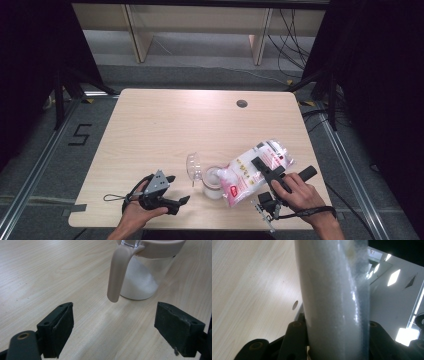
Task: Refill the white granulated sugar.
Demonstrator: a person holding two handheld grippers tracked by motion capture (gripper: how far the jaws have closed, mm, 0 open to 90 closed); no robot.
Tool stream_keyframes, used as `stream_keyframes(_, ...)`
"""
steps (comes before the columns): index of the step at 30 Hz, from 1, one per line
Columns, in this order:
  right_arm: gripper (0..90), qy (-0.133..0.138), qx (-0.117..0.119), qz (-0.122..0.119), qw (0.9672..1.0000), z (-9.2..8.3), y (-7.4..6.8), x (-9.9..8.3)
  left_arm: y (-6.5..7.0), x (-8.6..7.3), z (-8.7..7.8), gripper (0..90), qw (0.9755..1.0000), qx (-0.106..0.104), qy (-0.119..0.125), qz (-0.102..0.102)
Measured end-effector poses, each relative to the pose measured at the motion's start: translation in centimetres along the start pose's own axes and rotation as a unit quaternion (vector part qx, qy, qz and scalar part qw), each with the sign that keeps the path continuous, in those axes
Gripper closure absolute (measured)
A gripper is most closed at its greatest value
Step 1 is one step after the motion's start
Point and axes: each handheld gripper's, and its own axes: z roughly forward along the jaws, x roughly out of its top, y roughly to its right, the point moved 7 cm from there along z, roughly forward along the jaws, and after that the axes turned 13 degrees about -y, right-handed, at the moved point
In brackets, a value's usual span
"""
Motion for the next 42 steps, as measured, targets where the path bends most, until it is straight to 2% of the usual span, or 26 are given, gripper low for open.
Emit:
stream_keyframes(2, 69.0, 0.002, -0.002, -0.012, 0.9999, 0.03, 0.16, -0.02, -0.09, -0.04, -0.04, 15.4, 1.0, 0.003, -0.003, 0.004)
stream_keyframes(5, 69.1, 0.003, -0.003, -0.011, 0.9999, 0.02, 0.15, 0.01, 0.05, 0.05, -0.02, 15.4, 1.0, -0.001, 0.003, -0.002)
stream_keyframes(8, 69.3, 0.003, -0.003, -0.01, 0.9999, -0.01, 0.16, 0.03, -0.14, -0.07, -0.07, 15.4, 1.0, 0.005, -0.006, 0.006)
stream_keyframes(9, 69.3, 0.001, 0.001, 0.002, 1.0, -0.06, 0.02, 0.03, -0.14, -0.06, -0.07, 15.4, 1.0, 0.005, -0.006, 0.006)
stream_keyframes(11, 69.4, 0.002, -0.003, 0.005, 1.0, -0.05, 0.03, 0.04, -0.14, -0.06, -0.07, 15.4, 1.0, 0.005, -0.005, 0.006)
stream_keyframes(16, 69.7, 0.007, -0.005, -0.01, 0.9999, 0.03, 0.17, 0.13, -0.15, -0.06, -0.08, 15.4, 1.0, 0.005, -0.005, 0.006)
stream_keyframes(18, 70.0, 0.005, -0.007, -0.009, 0.9999, 0.01, 0.16, 0.09, -0.14, -0.06, -0.08, 15.4, 1.0, 0.005, -0.006, 0.006)
stream_keyframes(20, 70.1, 0.001, 0.003, 0.002, 1.0, -0.07, -0.01, 0.03, -0.14, -0.06, -0.07, 15.4, 1.0, 0.005, -0.006, 0.006)
stream_keyframes(22, 70.3, 0.003, -0.001, 0.005, 1.0, -0.06, 0.03, 0.03, -0.14, -0.07, -0.07, 15.4, 1.0, 0.005, -0.006, 0.006)
stream_keyframes(42, 71.9, 0.006, 0.002, 0.006, 1.0, -0.06, -0.01, 0.1, -0.15, -0.06, -0.09, 15.4, 0.9999, 0.006, -0.006, 0.006)
